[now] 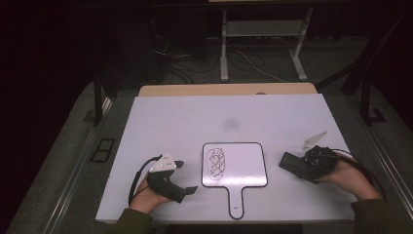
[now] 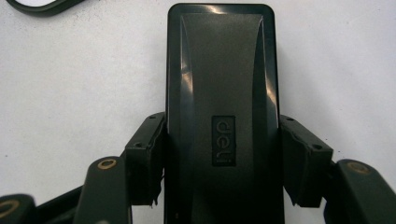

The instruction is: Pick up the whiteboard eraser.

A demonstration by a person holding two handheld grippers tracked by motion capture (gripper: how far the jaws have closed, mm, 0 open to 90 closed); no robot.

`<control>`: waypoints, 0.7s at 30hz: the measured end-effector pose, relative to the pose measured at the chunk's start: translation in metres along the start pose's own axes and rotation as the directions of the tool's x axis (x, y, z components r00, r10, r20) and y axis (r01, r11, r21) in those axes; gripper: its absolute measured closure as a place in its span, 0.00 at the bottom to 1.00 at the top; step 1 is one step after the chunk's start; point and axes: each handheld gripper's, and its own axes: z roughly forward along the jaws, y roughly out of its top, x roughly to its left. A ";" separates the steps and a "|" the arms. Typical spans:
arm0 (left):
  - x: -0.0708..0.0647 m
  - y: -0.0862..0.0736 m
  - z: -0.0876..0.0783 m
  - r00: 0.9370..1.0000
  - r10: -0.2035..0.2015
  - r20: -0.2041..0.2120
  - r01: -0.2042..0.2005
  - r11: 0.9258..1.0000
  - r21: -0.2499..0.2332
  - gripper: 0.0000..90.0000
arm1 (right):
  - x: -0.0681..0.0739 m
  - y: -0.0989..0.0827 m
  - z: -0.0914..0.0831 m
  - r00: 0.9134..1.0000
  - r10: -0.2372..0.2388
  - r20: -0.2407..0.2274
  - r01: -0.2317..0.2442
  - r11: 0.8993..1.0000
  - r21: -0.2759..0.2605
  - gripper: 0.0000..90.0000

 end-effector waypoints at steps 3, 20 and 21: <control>0.000 0.000 0.000 1.000 0.002 0.001 -0.002 1.000 0.000 0.00 | -0.001 0.000 0.000 1.000 0.010 -0.006 -0.010 1.000 0.002 0.43; 0.000 0.000 0.000 1.000 0.001 0.002 -0.001 1.000 0.001 0.00 | -0.008 0.005 -0.005 0.997 0.060 -0.050 -0.061 0.998 -0.019 0.43; 0.000 0.000 0.000 1.000 0.001 0.002 -0.001 1.000 0.002 0.00 | -0.007 0.005 -0.006 0.997 0.064 -0.051 -0.065 0.998 -0.023 0.43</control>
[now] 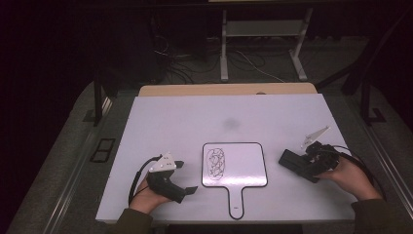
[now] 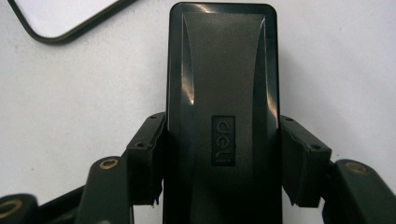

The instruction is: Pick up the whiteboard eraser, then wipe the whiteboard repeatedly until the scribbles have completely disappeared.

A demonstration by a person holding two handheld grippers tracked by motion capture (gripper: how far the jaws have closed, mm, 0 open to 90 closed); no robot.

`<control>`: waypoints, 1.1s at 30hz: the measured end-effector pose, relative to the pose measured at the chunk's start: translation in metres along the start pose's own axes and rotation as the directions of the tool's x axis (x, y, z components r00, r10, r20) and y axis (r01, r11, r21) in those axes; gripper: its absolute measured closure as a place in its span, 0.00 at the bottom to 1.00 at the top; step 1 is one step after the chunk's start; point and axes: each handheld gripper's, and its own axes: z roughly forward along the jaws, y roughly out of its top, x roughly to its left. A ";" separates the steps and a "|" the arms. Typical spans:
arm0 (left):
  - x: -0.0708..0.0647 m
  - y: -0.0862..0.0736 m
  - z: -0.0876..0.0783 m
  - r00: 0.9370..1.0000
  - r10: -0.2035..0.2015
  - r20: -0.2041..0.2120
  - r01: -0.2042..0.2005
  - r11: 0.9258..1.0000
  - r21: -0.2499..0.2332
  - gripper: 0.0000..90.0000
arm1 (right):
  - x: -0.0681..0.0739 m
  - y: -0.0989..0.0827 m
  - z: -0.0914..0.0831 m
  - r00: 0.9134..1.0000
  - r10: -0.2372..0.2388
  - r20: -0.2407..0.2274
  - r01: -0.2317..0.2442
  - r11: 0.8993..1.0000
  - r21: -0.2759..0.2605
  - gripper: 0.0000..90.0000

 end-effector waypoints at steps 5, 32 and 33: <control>0.000 0.000 0.000 1.000 0.000 0.001 0.000 1.000 0.000 0.00 | 0.000 0.003 -0.003 1.000 0.018 -0.004 -0.018 0.999 -0.027 0.43; 0.000 -0.001 -0.001 1.000 -0.002 0.001 0.002 1.000 -0.006 0.00 | 0.015 0.043 -0.009 0.998 0.018 -0.067 -0.026 0.992 -0.122 0.43; 0.000 -0.001 -0.001 1.000 -0.003 0.000 0.003 1.000 -0.006 0.00 | 0.015 0.045 -0.008 0.998 0.019 -0.067 -0.027 0.992 -0.123 0.43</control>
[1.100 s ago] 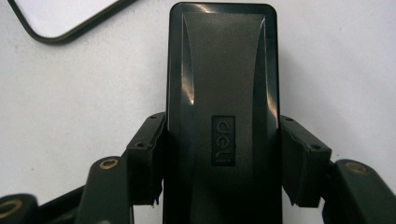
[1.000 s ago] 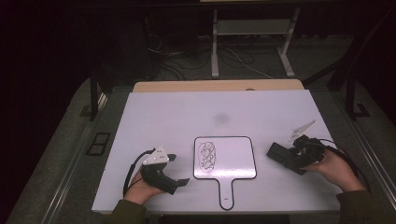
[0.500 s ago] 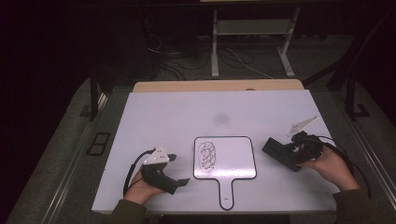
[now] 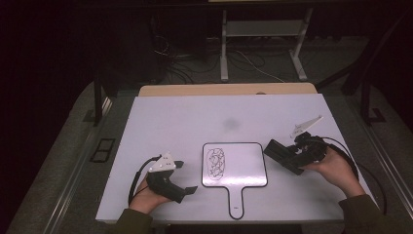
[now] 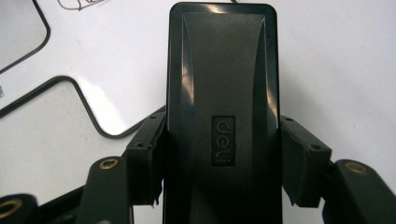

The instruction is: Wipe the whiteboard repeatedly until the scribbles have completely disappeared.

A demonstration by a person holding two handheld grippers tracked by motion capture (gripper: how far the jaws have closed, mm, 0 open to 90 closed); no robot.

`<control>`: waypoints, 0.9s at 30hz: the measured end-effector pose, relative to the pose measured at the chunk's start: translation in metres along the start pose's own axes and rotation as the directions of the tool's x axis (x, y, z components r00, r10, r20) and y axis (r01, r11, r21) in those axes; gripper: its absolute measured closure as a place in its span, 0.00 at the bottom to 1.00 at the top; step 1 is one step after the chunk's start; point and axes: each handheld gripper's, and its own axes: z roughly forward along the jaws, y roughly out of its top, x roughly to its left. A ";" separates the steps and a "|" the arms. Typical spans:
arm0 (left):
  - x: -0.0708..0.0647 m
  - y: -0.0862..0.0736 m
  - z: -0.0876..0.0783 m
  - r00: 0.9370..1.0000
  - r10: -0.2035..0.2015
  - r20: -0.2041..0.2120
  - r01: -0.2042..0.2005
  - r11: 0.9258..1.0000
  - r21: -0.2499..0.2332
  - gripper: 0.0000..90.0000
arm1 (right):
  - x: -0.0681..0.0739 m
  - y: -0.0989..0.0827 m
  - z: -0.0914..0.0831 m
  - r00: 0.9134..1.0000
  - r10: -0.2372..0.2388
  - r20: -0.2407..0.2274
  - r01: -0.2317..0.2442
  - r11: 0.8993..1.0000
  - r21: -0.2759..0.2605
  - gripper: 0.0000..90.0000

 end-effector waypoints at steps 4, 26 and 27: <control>0.001 0.001 0.000 1.000 -0.003 -0.002 0.003 1.000 -0.004 0.00 | 0.002 0.008 0.003 1.000 0.004 0.000 -0.003 1.000 -0.009 0.43; 0.001 -0.001 0.001 1.000 -0.003 -0.001 0.003 1.000 0.002 0.00 | 0.013 0.042 0.024 1.000 -0.017 -0.007 0.017 1.000 -0.018 0.43; 0.001 -0.001 0.002 1.000 -0.001 -0.003 0.001 1.000 0.005 0.00 | 0.014 0.044 0.026 1.000 -0.021 -0.010 0.021 1.000 -0.016 0.43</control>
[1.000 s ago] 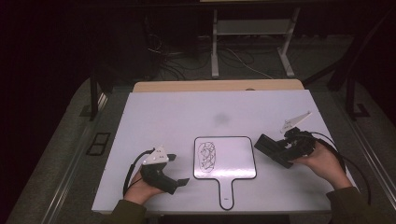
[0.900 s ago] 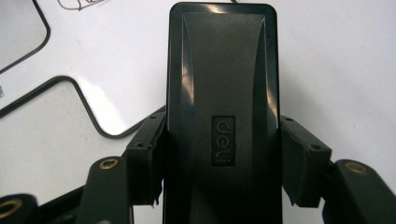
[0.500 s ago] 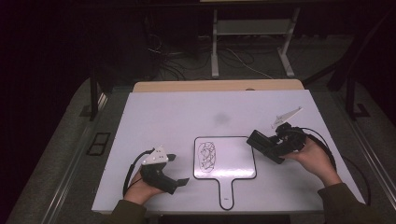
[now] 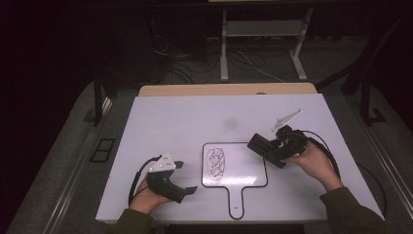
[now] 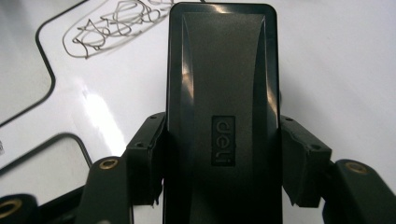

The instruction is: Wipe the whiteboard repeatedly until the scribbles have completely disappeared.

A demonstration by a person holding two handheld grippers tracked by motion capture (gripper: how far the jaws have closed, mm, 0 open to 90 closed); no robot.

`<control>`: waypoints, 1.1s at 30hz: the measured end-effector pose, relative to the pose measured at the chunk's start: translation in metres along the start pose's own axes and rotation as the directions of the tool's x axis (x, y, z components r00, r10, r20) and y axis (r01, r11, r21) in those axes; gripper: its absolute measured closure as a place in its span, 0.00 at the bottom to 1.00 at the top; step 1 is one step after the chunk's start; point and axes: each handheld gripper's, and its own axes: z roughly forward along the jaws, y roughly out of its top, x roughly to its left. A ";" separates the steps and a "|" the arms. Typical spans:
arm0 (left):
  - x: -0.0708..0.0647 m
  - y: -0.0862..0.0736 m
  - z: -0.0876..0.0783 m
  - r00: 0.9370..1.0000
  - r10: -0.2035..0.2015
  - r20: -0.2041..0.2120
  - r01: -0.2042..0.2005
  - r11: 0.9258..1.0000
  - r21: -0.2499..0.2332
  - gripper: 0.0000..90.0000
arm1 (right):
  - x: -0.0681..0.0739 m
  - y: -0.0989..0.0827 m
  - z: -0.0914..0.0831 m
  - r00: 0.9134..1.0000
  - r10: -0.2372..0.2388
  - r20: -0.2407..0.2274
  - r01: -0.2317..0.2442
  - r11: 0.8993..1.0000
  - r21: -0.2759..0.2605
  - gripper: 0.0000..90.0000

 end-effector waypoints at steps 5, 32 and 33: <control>0.000 0.000 0.000 1.000 0.004 0.003 -0.004 1.000 -0.002 0.00 | 0.006 0.012 0.012 1.000 -0.016 -0.014 0.016 1.000 0.011 0.43; 0.001 0.000 0.000 1.000 -0.010 0.003 0.010 1.000 -0.019 0.00 | 0.030 0.069 0.072 0.990 -0.135 -0.025 0.137 0.986 0.093 0.43; 0.000 0.000 0.000 1.000 -0.010 0.003 0.010 1.000 -0.018 0.00 | 0.030 0.071 0.074 0.991 -0.134 -0.027 0.136 0.986 0.096 0.43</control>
